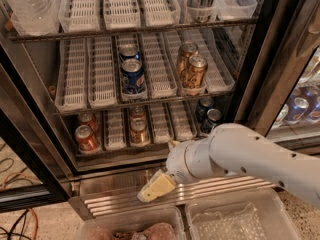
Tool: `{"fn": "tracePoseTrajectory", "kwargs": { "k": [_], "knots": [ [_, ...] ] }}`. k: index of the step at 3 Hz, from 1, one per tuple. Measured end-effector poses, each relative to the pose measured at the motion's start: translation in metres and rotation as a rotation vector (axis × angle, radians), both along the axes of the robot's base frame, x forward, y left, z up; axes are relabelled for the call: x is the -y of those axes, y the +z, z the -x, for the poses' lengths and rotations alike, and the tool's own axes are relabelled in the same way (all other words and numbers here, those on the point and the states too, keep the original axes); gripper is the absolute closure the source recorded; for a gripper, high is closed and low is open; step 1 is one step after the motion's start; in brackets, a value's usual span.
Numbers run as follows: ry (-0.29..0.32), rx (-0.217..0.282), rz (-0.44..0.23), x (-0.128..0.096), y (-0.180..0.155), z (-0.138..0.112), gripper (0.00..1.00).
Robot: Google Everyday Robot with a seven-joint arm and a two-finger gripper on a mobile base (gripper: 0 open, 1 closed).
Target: Pick coke can from bottom shelf of fridge
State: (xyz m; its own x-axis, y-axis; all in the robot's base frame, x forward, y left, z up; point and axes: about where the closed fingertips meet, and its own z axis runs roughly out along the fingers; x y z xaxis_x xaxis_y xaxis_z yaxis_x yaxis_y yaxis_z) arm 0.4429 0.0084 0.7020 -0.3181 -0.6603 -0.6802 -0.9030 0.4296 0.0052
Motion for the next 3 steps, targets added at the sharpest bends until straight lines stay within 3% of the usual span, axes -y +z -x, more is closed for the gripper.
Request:
{"fn": "tracePoseTrajectory", "kwargs": {
  "k": [2, 3],
  "knots": [
    [-0.036, 0.009, -0.115, -0.09, -0.047, -0.005, 0.0],
    [-0.054, 0.043, -0.163, -0.136, -0.055, -0.015, 0.0]
  ]
}}
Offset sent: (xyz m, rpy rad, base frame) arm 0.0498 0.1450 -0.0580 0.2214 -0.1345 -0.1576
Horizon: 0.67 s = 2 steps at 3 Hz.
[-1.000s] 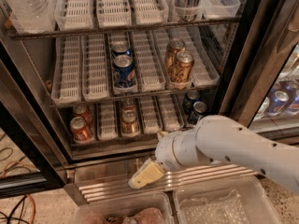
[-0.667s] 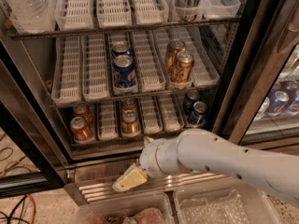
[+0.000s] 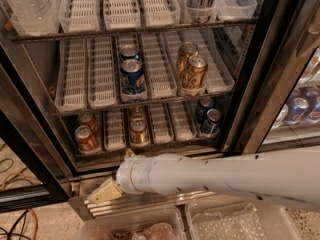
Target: Pick coke can from bottom shelf of fridge
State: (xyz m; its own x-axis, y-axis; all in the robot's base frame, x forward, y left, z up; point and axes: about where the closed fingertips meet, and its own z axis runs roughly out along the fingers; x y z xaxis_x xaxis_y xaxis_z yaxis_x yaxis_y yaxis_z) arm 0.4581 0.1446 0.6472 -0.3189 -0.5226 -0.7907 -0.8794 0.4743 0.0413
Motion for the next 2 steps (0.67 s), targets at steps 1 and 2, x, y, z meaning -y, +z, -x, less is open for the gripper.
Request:
{"fn": "tracePoseTrajectory", "kwargs": {
  "k": [1, 2],
  "knots": [
    [-0.023, 0.06, -0.028, -0.0127, 0.0116, -0.0139, 0.0],
    [-0.024, 0.06, -0.028, -0.0124, 0.0116, -0.014, 0.0]
  ]
}}
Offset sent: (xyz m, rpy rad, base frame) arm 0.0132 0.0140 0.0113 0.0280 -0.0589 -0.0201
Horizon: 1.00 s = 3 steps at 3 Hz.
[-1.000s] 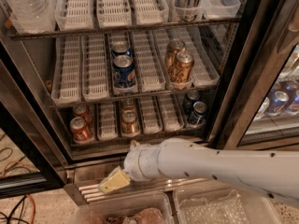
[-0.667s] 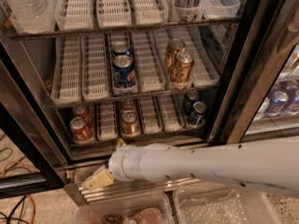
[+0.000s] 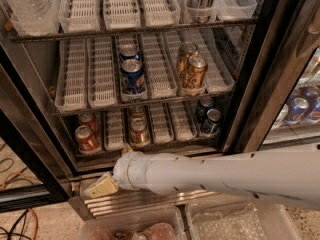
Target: Pick coke can from bottom shelf of fridge
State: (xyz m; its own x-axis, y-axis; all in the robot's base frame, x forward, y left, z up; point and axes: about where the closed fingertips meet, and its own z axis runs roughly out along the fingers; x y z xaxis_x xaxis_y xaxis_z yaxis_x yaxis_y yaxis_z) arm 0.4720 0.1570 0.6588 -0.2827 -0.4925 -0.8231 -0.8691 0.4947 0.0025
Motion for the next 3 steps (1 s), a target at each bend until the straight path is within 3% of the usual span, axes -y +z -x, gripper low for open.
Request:
{"fn": "tracePoseTrajectory", "kwargs": {
  "k": [2, 3],
  "knots": [
    [0.008, 0.049, -0.027, -0.045, -0.024, -0.012, 0.0],
    [-0.04, 0.129, -0.073, -0.062, -0.029, -0.031, 0.0]
  ]
}}
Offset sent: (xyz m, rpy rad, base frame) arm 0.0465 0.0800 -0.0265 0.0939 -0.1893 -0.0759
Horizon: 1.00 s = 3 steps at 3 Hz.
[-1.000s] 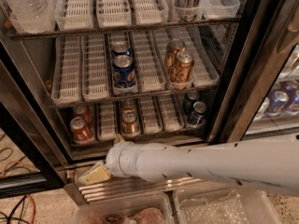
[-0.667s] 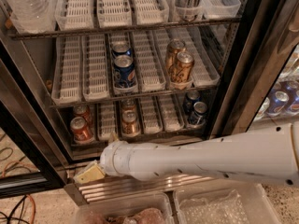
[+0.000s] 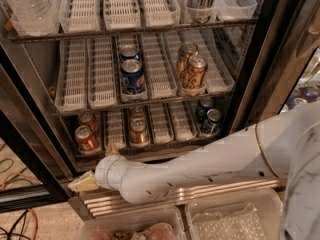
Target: Pick coke can from bottom shelf of fridge
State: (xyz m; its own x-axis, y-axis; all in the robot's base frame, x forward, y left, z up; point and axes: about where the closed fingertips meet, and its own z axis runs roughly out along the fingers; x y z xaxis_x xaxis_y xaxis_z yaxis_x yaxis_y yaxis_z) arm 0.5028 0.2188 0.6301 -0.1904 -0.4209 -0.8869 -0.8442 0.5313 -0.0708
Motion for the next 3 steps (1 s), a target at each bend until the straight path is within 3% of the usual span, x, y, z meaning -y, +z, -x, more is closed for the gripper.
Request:
{"fn": "tracePoseTrajectory", "kwargs": {
  "k": [1, 2, 3],
  "knots": [
    [-0.07, 0.089, -0.034, -0.006, 0.0, -0.023, 0.0],
    [-0.161, 0.081, -0.069, 0.0, -0.004, -0.047, 0.0],
    [-0.165, 0.081, -0.071, 0.0, -0.004, -0.048, 0.0]
  ]
}}
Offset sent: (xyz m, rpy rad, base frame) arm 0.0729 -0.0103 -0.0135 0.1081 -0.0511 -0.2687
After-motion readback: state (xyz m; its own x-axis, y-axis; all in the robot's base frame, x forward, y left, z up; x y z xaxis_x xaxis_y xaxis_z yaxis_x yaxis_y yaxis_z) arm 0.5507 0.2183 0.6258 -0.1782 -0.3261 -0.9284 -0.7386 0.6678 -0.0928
